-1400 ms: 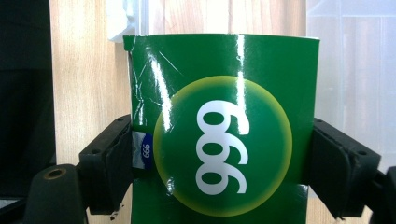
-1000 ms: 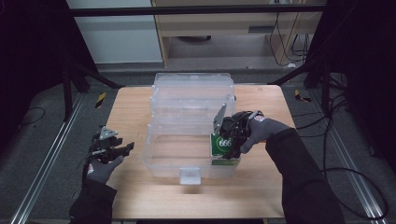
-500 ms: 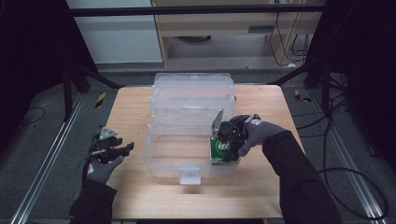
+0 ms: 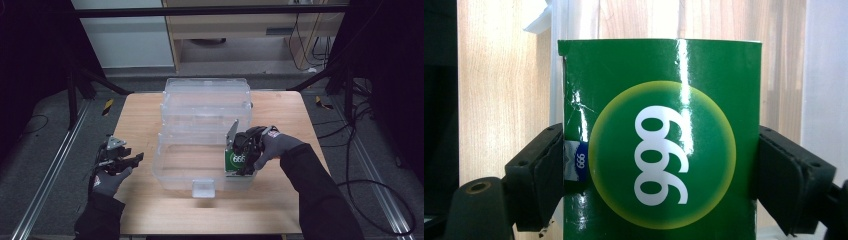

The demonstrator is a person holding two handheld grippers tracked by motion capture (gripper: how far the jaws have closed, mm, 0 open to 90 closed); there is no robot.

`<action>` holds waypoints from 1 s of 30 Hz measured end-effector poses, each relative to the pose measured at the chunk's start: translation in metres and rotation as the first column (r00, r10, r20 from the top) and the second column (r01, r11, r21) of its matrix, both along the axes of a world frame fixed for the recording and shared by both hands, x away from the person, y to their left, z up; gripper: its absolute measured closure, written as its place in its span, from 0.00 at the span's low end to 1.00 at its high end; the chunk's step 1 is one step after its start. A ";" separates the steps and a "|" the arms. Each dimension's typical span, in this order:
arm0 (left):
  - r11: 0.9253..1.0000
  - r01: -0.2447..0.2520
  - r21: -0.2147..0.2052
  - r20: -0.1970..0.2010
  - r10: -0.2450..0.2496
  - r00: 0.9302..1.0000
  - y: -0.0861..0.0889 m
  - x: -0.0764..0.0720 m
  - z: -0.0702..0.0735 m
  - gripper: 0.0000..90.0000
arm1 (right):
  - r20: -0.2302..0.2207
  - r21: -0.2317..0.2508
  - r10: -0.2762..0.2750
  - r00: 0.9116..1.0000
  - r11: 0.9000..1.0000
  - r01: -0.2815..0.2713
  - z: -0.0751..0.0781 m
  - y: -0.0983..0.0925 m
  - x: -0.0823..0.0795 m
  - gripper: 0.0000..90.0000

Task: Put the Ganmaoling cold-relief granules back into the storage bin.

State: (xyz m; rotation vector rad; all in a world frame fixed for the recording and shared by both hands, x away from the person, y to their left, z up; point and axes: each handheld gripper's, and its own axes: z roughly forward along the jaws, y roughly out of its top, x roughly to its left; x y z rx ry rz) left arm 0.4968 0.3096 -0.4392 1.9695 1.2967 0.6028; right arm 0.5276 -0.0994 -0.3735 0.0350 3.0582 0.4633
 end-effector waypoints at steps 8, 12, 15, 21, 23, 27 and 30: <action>1.000 0.001 0.002 0.000 -0.001 1.000 0.000 0.000 0.000 0.48 | 0.005 0.008 0.001 1.000 1.000 -0.001 -0.003 0.000 0.000 0.19; 1.000 0.002 0.005 -0.002 -0.002 1.000 0.000 0.000 0.000 0.48 | 0.000 0.018 -0.017 1.000 1.000 0.017 -0.005 -0.001 -0.001 0.18; 1.000 0.001 0.004 -0.002 -0.001 1.000 0.000 0.000 -0.001 0.48 | -0.002 0.031 -0.024 1.000 0.999 0.024 -0.007 -0.002 -0.001 0.16; 1.000 0.004 0.010 -0.007 -0.004 1.000 -0.001 0.000 -0.001 0.48 | -0.029 0.046 -0.045 0.999 0.998 0.046 -0.004 -0.004 -0.001 0.13; 1.000 0.005 0.012 -0.008 -0.005 1.000 -0.001 0.000 -0.001 0.48 | -0.029 0.049 -0.045 0.999 0.998 0.046 -0.003 -0.006 -0.003 0.13; 1.000 0.003 0.007 -0.007 -0.003 1.000 -0.001 0.000 -0.001 0.48 | -0.026 0.046 -0.066 0.997 0.997 0.067 -0.002 -0.008 -0.004 0.14; 1.000 0.001 0.006 -0.007 -0.001 1.000 0.000 0.000 -0.001 0.48 | -0.010 0.057 -0.086 0.996 0.995 0.087 0.000 -0.009 -0.006 0.16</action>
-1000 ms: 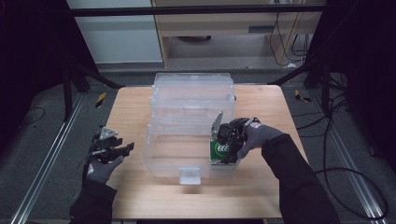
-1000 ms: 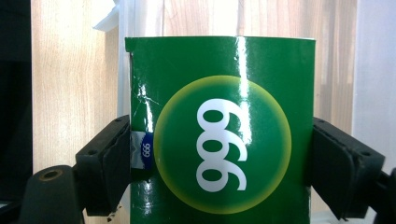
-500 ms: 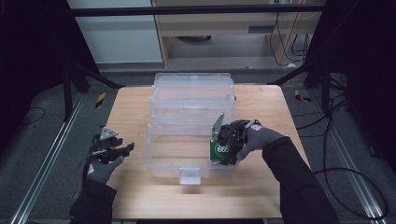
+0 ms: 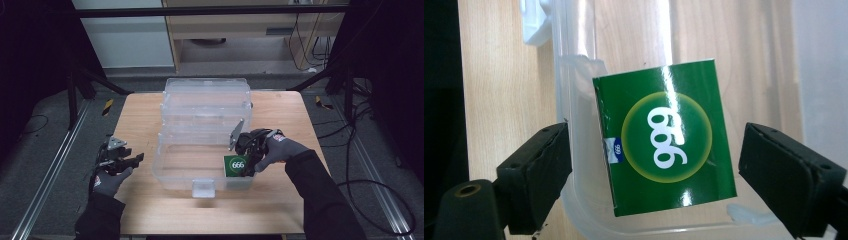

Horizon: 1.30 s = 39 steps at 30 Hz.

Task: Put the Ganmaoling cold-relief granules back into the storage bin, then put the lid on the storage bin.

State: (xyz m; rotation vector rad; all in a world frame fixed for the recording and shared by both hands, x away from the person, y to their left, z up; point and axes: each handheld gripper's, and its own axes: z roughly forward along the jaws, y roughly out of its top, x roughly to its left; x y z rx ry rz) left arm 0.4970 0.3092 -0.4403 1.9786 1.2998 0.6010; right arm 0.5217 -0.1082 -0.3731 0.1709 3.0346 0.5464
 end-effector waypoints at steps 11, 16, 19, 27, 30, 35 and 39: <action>1.000 0.003 0.000 0.007 -0.003 1.000 -0.001 0.000 0.001 0.48 | 0.073 0.076 -0.113 0.991 0.991 0.108 0.021 -0.009 -0.011 0.31; 1.000 0.009 -0.005 0.016 -0.009 1.000 -0.002 -0.002 0.003 0.48 | 0.098 0.102 -0.132 0.986 0.987 0.122 0.027 -0.011 -0.016 0.36; 1.000 0.009 -0.010 0.020 -0.009 1.000 -0.002 -0.002 0.004 0.49 | 0.105 0.120 -0.147 0.984 0.984 0.134 0.031 -0.012 -0.020 0.40; 1.000 0.009 -0.006 0.024 -0.009 1.000 -0.003 -0.003 0.005 0.49 | 0.105 0.180 -0.179 0.978 0.971 0.158 0.036 -0.012 -0.025 0.51; 1.000 0.007 -0.005 0.025 -0.007 1.000 -0.003 -0.003 0.005 0.48 | 0.099 0.184 -0.185 0.978 0.969 0.165 0.037 -0.010 -0.027 0.52; 1.000 0.008 -0.007 0.028 -0.008 1.000 -0.002 -0.003 0.006 0.48 | 0.112 0.203 -0.199 0.974 0.964 0.173 0.035 -0.003 -0.030 0.49; 1.000 0.009 -0.008 0.026 -0.009 1.000 -0.002 -0.002 0.006 0.48 | 0.130 0.224 -0.212 0.969 0.958 0.179 0.030 0.003 -0.033 0.43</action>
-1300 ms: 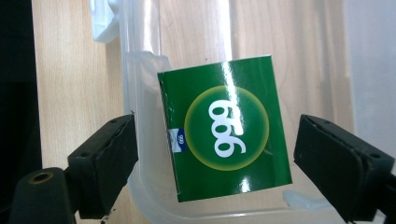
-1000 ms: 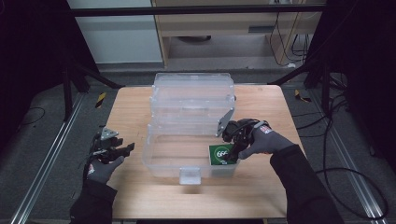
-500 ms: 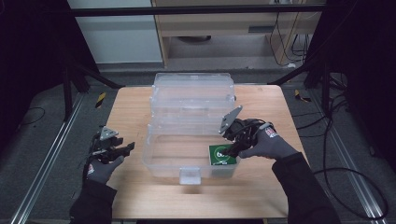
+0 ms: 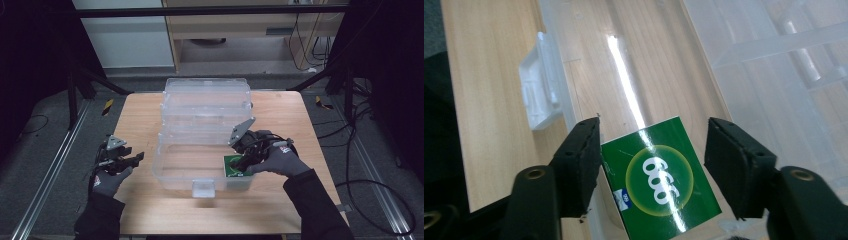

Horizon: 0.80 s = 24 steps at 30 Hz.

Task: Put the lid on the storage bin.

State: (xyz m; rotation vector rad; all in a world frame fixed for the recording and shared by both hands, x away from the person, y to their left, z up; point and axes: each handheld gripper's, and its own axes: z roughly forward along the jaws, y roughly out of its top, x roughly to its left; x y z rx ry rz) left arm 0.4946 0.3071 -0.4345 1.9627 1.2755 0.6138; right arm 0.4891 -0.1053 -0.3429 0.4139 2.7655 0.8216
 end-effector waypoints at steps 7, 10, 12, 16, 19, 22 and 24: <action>1.000 -0.003 0.000 0.003 0.003 1.000 0.000 0.000 0.001 0.48 | -0.030 -0.004 0.037 0.999 0.999 -0.037 -0.009 0.010 -0.001 0.40; 1.000 -0.005 -0.002 -0.001 0.005 1.000 0.000 0.000 0.000 0.48 | -0.037 -0.005 0.053 0.998 0.999 -0.054 -0.012 0.014 -0.001 0.41; 1.000 -0.006 -0.003 -0.001 0.006 1.000 0.000 0.001 0.000 0.48 | -0.045 -0.018 0.057 0.997 0.998 -0.058 -0.013 0.017 0.000 0.43; 1.000 -0.005 0.000 0.000 0.005 1.000 0.001 0.001 0.001 0.48 | -0.056 -0.025 0.072 0.996 0.997 -0.074 -0.017 0.023 -0.001 0.49; 1.000 -0.009 -0.005 0.003 0.009 1.000 0.002 0.001 0.001 0.48 | -0.071 -0.028 0.086 0.994 0.996 -0.088 -0.020 0.027 -0.001 0.53; 1.000 -0.011 -0.005 0.002 0.011 1.000 0.002 0.001 0.001 0.49 | -0.080 -0.031 0.110 0.991 0.993 -0.113 -0.023 0.030 -0.002 0.57; 1.000 -0.010 -0.001 0.002 0.010 1.000 0.002 0.000 0.001 0.49 | -0.085 -0.020 0.124 0.989 0.992 -0.126 -0.023 0.032 -0.003 0.59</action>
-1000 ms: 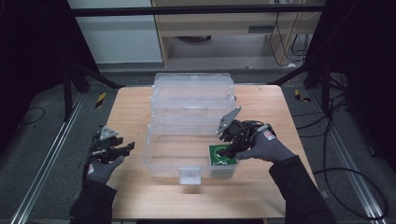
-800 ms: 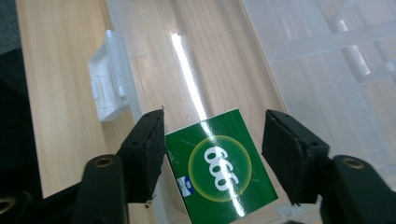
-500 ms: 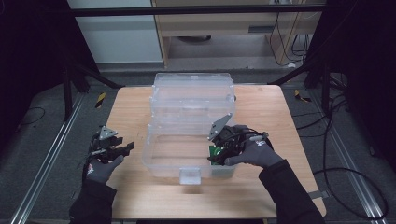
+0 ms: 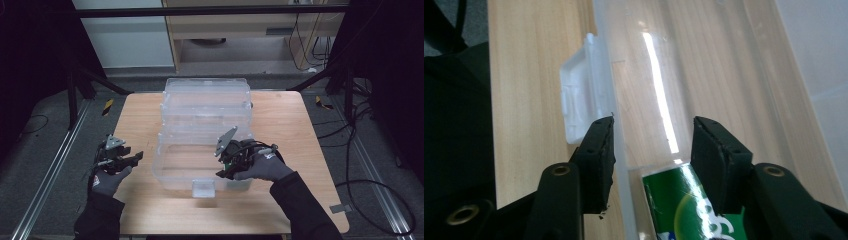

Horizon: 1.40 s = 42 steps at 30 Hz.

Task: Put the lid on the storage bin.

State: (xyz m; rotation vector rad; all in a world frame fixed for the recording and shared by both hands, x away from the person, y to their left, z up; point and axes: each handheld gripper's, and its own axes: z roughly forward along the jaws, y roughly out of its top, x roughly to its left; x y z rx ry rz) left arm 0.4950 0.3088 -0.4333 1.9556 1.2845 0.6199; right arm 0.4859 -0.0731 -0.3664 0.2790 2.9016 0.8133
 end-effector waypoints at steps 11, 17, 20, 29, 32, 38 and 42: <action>1.000 0.008 0.005 0.011 -0.008 1.000 -0.001 -0.002 0.003 0.49 | -0.043 -0.006 0.030 0.999 1.000 -0.030 -0.008 0.013 -0.008 0.63; 1.000 0.006 0.000 0.013 -0.006 1.000 0.000 -0.002 0.004 0.49 | -0.062 -0.033 0.026 0.998 0.999 -0.028 -0.020 0.018 -0.009 0.66; 1.000 0.003 -0.004 0.015 -0.003 1.000 0.000 -0.002 0.004 0.49 | -0.069 -0.036 0.028 0.997 0.999 -0.030 -0.022 0.019 -0.009 0.68; 1.000 0.009 0.002 0.019 -0.009 1.000 0.000 -0.003 0.005 0.49 | -0.089 -0.071 0.044 0.995 0.996 -0.050 -0.029 0.023 -0.009 0.75; 1.000 0.010 0.001 0.021 -0.010 1.000 0.000 -0.003 0.006 0.49 | -0.102 -0.088 0.049 0.994 0.994 -0.058 -0.031 0.025 -0.008 0.76; 1.000 0.014 0.002 0.026 -0.014 1.000 -0.001 -0.004 0.008 0.49 | -0.115 -0.103 0.044 0.992 0.993 -0.056 -0.032 0.027 -0.006 0.77; 1.000 0.020 -0.003 0.033 -0.020 0.999 -0.002 -0.005 0.010 0.49 | -0.125 -0.117 0.041 0.991 0.992 -0.056 -0.034 0.028 -0.005 0.77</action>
